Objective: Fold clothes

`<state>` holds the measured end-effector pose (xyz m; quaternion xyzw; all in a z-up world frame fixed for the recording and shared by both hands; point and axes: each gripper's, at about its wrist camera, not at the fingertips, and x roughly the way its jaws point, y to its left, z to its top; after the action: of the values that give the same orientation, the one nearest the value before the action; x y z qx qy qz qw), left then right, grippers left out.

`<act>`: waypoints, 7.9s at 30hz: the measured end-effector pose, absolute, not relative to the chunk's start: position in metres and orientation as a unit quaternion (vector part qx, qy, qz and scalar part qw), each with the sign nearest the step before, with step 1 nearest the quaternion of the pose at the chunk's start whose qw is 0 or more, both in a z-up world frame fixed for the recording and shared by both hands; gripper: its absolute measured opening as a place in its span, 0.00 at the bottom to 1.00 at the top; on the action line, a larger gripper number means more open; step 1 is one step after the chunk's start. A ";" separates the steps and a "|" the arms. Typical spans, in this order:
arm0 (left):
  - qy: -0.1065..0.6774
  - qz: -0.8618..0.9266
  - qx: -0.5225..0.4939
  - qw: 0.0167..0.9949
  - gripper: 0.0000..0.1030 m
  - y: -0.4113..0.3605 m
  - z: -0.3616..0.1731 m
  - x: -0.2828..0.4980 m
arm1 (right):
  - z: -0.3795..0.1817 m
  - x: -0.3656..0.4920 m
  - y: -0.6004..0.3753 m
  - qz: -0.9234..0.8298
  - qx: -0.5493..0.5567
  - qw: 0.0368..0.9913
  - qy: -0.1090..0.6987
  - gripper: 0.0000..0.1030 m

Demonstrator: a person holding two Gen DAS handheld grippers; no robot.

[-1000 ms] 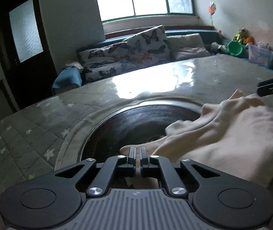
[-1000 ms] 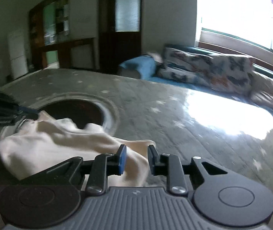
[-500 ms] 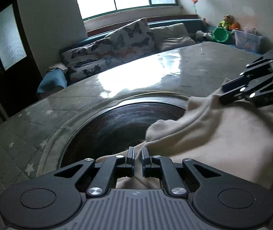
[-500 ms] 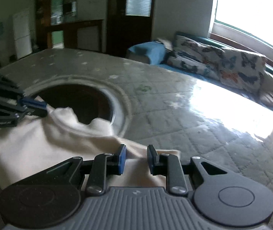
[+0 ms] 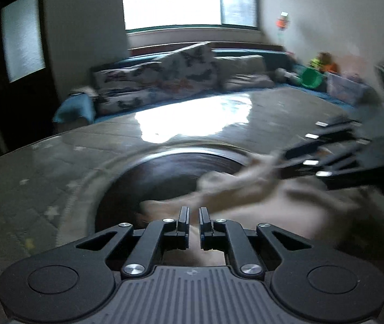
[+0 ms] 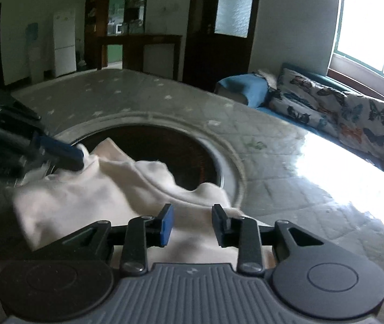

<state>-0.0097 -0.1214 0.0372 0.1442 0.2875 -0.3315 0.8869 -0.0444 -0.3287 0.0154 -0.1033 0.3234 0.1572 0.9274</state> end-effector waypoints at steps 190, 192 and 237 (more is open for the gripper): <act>0.315 -0.327 0.110 0.884 0.42 -0.233 0.074 -0.029 | 0.014 -0.129 -0.457 -0.107 -0.046 0.948 0.297 0.70; 0.313 -0.308 0.105 0.892 0.42 -0.208 0.073 -0.033 | 0.013 -0.131 -0.440 -0.098 -0.066 0.950 0.290 0.75; 0.321 -0.066 0.035 0.944 0.73 -0.040 -0.005 -0.018 | -0.006 -0.031 -0.321 0.026 -0.023 0.939 0.342 0.97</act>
<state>-0.0176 -0.0397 -0.0046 0.0352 0.3207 -0.0661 0.9442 -0.0314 -0.3207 -0.0057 -0.0227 0.3417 0.0261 0.9392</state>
